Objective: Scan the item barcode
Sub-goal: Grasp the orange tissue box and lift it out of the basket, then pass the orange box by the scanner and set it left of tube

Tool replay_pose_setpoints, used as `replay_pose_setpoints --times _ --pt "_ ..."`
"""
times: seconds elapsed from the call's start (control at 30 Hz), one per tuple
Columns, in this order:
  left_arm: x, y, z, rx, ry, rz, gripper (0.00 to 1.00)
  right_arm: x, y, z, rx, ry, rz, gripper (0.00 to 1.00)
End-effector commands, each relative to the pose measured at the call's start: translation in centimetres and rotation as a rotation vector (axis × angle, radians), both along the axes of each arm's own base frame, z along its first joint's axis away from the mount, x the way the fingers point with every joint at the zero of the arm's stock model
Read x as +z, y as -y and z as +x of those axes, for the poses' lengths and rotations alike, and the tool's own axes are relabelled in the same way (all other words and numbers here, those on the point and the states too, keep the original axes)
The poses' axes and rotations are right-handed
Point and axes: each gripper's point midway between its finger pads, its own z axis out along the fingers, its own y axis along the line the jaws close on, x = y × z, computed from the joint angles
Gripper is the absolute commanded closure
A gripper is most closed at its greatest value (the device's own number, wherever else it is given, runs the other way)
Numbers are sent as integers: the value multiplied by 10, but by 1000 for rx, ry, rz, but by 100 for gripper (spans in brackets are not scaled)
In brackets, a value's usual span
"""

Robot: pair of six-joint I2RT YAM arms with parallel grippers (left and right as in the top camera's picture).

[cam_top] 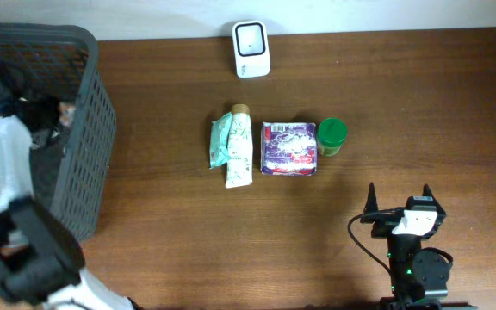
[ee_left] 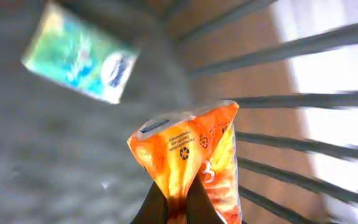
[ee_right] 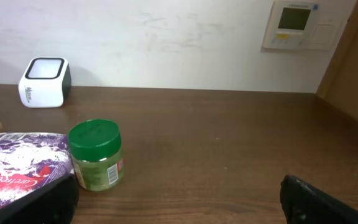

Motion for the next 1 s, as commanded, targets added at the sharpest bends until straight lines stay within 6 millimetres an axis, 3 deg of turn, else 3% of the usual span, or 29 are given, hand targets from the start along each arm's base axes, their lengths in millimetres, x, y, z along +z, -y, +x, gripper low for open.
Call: replay_pose_setpoints --times 0.0,0.07,0.13,0.23,0.3,0.37,0.43,0.53,0.63,0.73,0.83,0.9,0.97 --pt "108 13 -30 -11 184 99 100 -4 2 0 -9 -7 1 2" --pt "153 36 -62 -39 252 98 100 -4 2 0 -9 -7 1 2" --pt "181 67 -80 -144 313 83 100 -4 2 0 -9 -7 1 2" --pt "218 146 -89 -593 444 209 100 -4 2 0 -9 -6 1 2" --pt "218 203 -93 -828 466 250 100 -4 2 0 -9 -7 1 2" --pt "209 246 -95 -1004 463 277 100 -4 2 0 -9 -7 1 2" --pt "187 297 -96 -1239 439 319 100 -4 2 0 -9 -7 1 2" --pt "137 326 -82 -1312 270 356 100 -4 2 0 -9 -7 1 2" --pt "78 333 -66 -1322 59 421 100 -4 2 0 -9 -7 1 2" --pt "16 325 -57 -1320 -166 458 92 -4 2 0 -9 -7 1 2" --pt "-38 316 -51 -1322 -335 457 100 -4 2 0 -9 -7 1 1" --pt "-65 304 -47 -1301 -428 496 98 -4 2 0 -9 -7 1 2" --pt "-74 304 -46 -1304 -447 487 94 -4 2 0 -9 -7 1 2"
